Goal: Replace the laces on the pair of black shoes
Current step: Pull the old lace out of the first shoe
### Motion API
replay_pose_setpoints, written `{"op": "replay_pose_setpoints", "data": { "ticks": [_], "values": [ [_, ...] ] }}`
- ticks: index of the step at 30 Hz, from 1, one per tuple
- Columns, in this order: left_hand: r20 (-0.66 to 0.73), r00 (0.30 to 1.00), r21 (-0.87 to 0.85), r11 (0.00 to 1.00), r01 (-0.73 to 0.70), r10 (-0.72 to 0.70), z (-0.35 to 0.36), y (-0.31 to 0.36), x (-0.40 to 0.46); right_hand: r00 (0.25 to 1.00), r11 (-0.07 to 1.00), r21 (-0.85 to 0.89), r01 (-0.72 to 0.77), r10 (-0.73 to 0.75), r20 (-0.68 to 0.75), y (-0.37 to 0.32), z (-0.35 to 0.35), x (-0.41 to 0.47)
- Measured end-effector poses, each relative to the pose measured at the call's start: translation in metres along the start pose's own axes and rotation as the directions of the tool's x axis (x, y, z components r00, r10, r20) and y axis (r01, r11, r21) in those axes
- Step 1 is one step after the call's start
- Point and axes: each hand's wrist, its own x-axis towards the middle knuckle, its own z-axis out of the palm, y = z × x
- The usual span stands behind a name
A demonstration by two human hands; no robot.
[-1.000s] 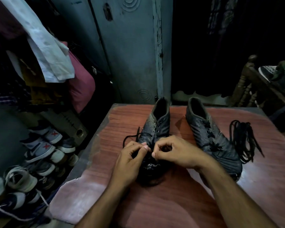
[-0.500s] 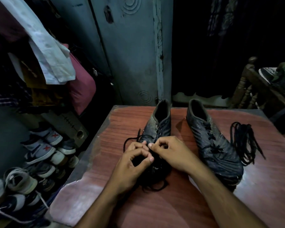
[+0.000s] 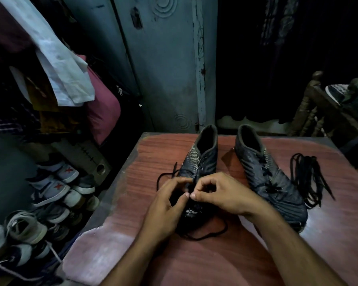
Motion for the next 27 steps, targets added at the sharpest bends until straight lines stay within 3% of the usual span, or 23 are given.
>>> {"op": "replay_pose_setpoints", "data": {
  "ticks": [2, 8, 14, 18, 23, 27],
  "values": [
    [0.015, 0.999, 0.099, 0.994, -0.04, 0.039, 0.0, 0.002, 0.0, 0.998, 0.998, 0.066, 0.023, -0.027, 0.053, 0.0, -0.006, -0.002],
    [0.002, 0.999, 0.107, 0.993, -0.05, 0.05, -0.001, 0.0, 0.002, 0.994, 0.998, 0.058, 0.022, -0.028, 0.106, 0.006, -0.008, 0.0],
    [0.105, 0.994, -0.135, 0.991, 0.018, -0.003, -0.007, -0.002, -0.002, 0.993, 1.0, 0.014, -0.022, 0.023, -0.113, 0.001, 0.004, 0.006],
    [0.186, 0.982, -0.256, 0.966, 0.034, 0.015, -0.009, -0.001, -0.007, 0.98, 0.994, -0.057, -0.092, 0.08, -0.182, 0.007, 0.014, 0.008],
    [0.215, 0.977, -0.255, 0.966, 0.043, 0.013, -0.009, -0.001, -0.007, 0.968, 0.969, -0.189, -0.156, 0.112, -0.223, 0.007, 0.021, 0.009],
    [0.104, 0.995, -0.335, 0.941, 0.04, -0.005, -0.004, -0.003, -0.004, 0.992, 0.996, -0.068, -0.057, 0.049, -0.117, 0.001, 0.01, 0.004]
  ]
}}
